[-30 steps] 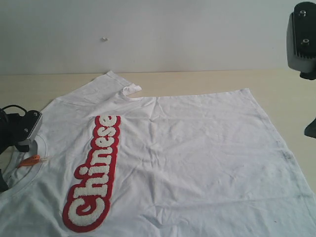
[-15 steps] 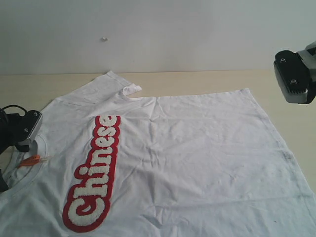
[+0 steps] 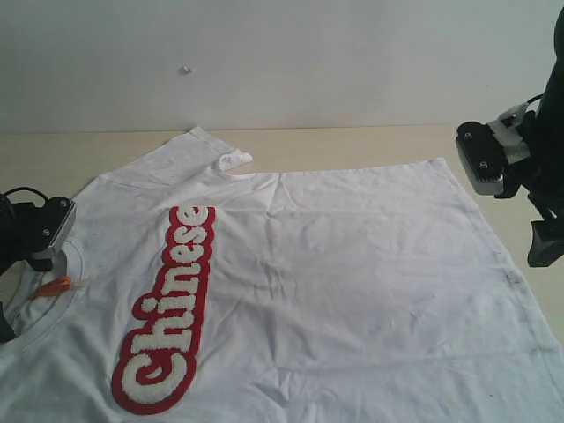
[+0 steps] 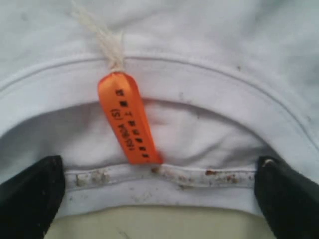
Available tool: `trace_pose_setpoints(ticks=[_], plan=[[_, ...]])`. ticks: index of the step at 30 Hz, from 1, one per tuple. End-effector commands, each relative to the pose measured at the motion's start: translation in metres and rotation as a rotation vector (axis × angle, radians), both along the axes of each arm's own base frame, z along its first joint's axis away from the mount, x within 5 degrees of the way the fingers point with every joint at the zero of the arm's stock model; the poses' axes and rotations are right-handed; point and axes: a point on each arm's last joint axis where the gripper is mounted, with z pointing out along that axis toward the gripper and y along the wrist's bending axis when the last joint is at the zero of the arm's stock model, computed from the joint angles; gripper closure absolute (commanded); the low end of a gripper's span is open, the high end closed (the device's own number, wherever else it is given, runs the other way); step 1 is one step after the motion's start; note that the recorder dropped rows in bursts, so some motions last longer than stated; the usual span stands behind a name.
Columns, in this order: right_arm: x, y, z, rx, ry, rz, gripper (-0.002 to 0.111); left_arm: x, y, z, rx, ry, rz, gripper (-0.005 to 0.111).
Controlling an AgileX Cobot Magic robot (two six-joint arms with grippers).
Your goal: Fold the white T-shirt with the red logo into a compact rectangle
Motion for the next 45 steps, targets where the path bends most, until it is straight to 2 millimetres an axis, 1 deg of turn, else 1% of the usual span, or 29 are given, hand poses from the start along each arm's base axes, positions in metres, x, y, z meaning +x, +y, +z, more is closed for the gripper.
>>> trace_pose_setpoints(ticks=[1,7,14,21,27,33,45], plan=[[0.008,-0.009,-0.017,0.008,0.0,0.026,0.003,-0.002,0.0,-0.008,-0.006,0.033,0.008,0.003],[0.011,-0.024,-0.039,0.035,0.049,-0.019,0.003,-0.002,0.0,-0.008,-0.006,0.033,0.008,0.003],[0.023,-0.022,-0.055,0.063,-0.03,-0.027,0.003,-0.002,0.0,-0.008,-0.006,0.032,0.008,0.003],[0.023,-0.022,-0.076,0.068,0.024,-0.026,0.003,-0.002,0.0,-0.008,-0.006,0.032,0.008,0.003],[0.023,-0.023,-0.079,0.064,0.041,-0.023,0.003,-0.002,0.0,-0.008,-0.006,0.032,0.008,0.003],[0.026,-0.023,-0.079,0.059,0.003,-0.025,0.003,-0.002,0.0,-0.008,-0.006,0.032,0.008,0.003],[0.024,-0.026,-0.08,0.028,0.033,-0.004,0.003,-0.002,0.0,-0.008,-0.006,0.032,0.008,0.003]])
